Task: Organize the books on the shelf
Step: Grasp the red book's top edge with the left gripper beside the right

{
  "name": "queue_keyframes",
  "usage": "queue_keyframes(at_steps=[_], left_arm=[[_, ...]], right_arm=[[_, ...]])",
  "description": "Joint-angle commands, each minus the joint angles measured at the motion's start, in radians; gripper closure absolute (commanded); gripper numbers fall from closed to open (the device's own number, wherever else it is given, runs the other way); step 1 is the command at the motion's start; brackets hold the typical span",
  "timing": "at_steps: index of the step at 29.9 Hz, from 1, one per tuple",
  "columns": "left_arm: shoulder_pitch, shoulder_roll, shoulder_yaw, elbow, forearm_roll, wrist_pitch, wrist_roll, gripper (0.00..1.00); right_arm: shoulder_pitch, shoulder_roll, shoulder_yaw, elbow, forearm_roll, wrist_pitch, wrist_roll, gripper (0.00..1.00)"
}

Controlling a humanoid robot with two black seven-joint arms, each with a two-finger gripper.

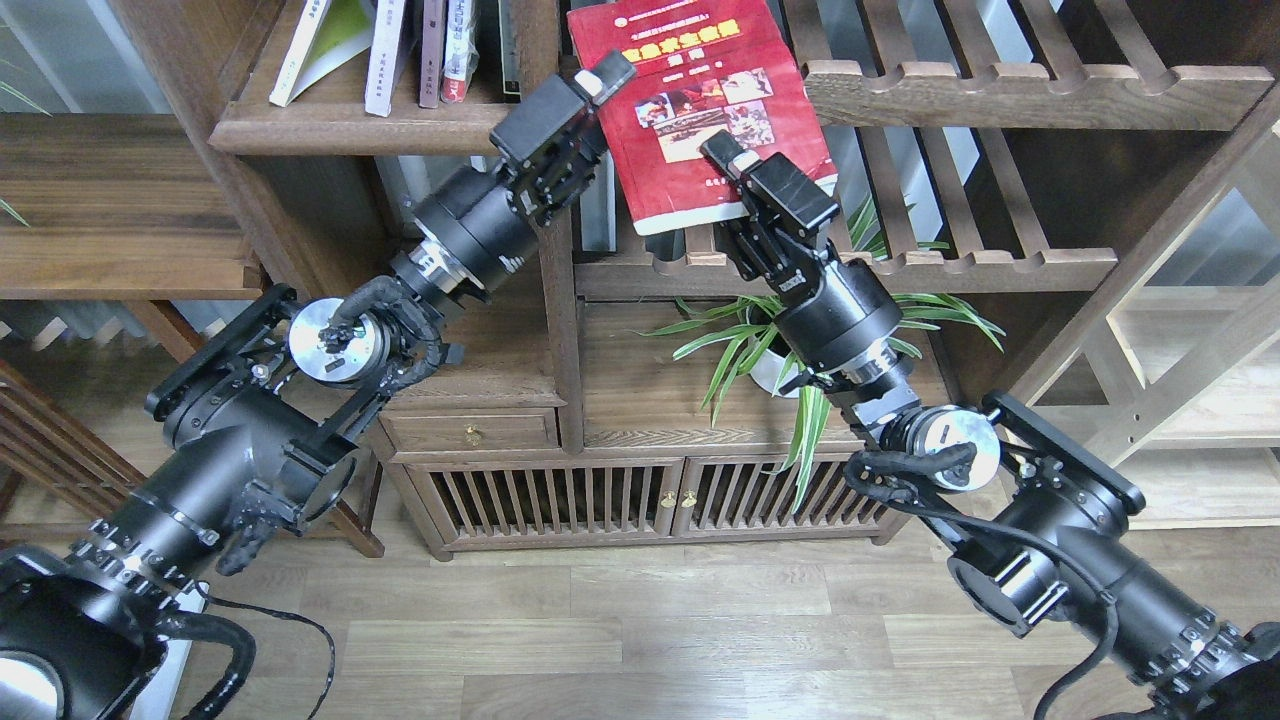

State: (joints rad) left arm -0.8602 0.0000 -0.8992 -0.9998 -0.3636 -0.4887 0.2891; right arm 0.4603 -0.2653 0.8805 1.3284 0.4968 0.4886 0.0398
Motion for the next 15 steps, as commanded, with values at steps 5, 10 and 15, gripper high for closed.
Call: queue_keyframes(at_steps=[5, 10, 15], left_arm=[[-0.005, 0.000, 0.020, 0.003, 0.000, 0.000, -0.001, 0.38], [-0.013, 0.000, 0.016, 0.004, 0.000, 0.000, -0.010, 0.40], [-0.013, 0.000, 0.011, 0.012, -0.003, 0.000, -0.015, 0.51]], right_arm=[[0.000, -0.002, 0.002, 0.000, 0.000, 0.000, 0.000, 0.98], [0.000, 0.000, 0.002, 0.000, 0.000, 0.000, 0.000, 0.98], [0.000, 0.003, 0.000, 0.000, -0.001, 0.000, 0.000, 0.98]])
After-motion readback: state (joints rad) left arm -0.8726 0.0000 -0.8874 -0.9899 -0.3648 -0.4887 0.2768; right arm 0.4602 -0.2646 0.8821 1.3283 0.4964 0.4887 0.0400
